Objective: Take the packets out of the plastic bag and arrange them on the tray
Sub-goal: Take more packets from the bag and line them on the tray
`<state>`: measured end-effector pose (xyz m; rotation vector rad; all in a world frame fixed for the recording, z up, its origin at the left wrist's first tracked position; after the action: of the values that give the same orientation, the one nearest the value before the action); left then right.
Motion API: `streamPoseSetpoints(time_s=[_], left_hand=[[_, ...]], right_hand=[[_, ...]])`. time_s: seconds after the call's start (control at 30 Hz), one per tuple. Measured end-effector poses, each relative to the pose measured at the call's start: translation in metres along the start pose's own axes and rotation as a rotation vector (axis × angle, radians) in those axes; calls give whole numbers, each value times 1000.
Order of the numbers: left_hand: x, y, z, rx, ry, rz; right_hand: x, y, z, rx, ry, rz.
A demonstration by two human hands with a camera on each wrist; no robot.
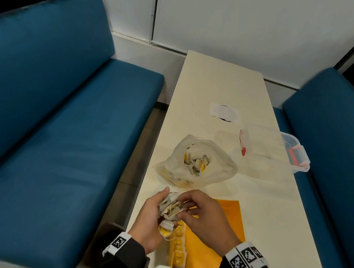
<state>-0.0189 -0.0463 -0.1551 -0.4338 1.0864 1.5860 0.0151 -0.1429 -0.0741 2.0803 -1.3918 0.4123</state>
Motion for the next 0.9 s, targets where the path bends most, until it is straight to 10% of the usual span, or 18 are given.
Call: streamPoseSetpoints(time_s=[0.5,0.9], left_hand=[[8,-1,13,-47,140,112],[33,-4,11,-21,105,171]], right_hand=[[4,6,-16,128,158,46],[43,-10,15,-182,53,38]])
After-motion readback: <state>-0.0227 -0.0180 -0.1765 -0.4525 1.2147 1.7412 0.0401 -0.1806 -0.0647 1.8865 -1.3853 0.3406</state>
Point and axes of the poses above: each hand's wrist, its own y-axis away from the middle knuckle, its own x-axis out of the back of the hand, z = x × y, the point moved 8 cm from there along -y, towards the middle knuckle, and after that the axes turned 15 degrees about -x, right-handed, at the moved point
